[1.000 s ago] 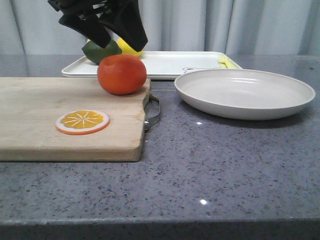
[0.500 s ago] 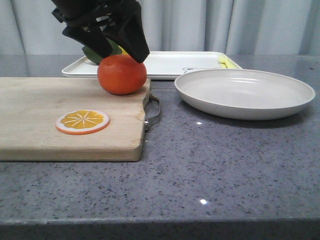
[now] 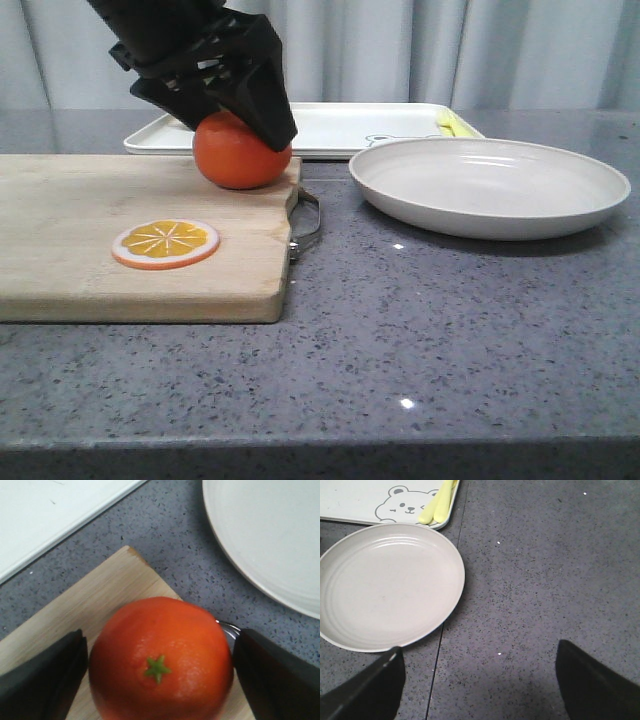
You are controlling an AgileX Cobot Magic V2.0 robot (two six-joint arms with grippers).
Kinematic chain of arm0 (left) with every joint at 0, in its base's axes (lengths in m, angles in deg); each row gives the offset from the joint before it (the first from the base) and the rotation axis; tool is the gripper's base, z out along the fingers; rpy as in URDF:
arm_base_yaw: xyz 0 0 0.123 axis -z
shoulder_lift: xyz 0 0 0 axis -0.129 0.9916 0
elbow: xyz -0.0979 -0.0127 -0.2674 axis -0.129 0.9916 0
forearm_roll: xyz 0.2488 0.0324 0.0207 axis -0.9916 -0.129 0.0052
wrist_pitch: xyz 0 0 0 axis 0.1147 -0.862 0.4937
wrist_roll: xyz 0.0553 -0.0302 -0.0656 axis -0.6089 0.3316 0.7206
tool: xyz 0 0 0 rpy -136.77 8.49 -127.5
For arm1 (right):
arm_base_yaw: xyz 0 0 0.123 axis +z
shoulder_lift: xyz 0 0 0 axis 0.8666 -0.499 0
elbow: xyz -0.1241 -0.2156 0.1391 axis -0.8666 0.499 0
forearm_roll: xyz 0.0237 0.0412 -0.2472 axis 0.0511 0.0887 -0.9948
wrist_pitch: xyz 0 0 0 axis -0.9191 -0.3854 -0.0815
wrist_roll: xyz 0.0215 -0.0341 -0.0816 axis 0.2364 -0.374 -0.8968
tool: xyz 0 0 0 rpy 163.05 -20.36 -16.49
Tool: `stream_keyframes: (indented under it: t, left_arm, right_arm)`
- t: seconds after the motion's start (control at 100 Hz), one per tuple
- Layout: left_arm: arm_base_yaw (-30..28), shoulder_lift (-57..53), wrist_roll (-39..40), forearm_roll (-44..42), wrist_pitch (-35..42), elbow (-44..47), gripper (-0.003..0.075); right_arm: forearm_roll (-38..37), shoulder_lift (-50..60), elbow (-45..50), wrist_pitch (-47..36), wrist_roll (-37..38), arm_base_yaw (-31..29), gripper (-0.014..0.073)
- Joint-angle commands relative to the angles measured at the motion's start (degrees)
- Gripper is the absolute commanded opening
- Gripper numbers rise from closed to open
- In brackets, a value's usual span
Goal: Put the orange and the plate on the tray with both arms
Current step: 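Lower the left gripper onto the orange on the cutting board and close, then lift the orange with the left gripper and carry it over the white plate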
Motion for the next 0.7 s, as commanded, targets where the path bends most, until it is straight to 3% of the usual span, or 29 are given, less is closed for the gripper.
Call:
stream_keyframes:
  t: [0.0,0.17,0.39,0.4,0.69]
  left_arm:
    - [0.37,-2.55,0.4,1.25,1.21,-1.91,0.0475]
    - [0.37,-2.55,0.4,1.25,0.66,-1.91,0.0379]
    - [0.37,-3.08,0.4,1.76,0.1,-2.42,0.0375]
    - [-3.93,-3.08,0.4,1.76,-0.05,-2.53,0.0375]
    - [-0.08,-3.17,0.4,2.0,-3.15,-9.63,0.0374]
  right_arm:
    - [-0.31,-0.11,-1.94,-3.5,-0.22,-0.14,0.061]
    - [-0.31,-0.11,-1.94,-3.5,-0.22,-0.14,0.061]
    - [-0.31,-0.11,-1.94,-3.5,-0.22,-0.14,0.061]
    - [-0.31,-0.11,-1.94,-3.5,-0.22,-0.14,0.061]
    - [-0.31,-0.11,-1.94,-3.5,-0.22,-0.14,0.061]
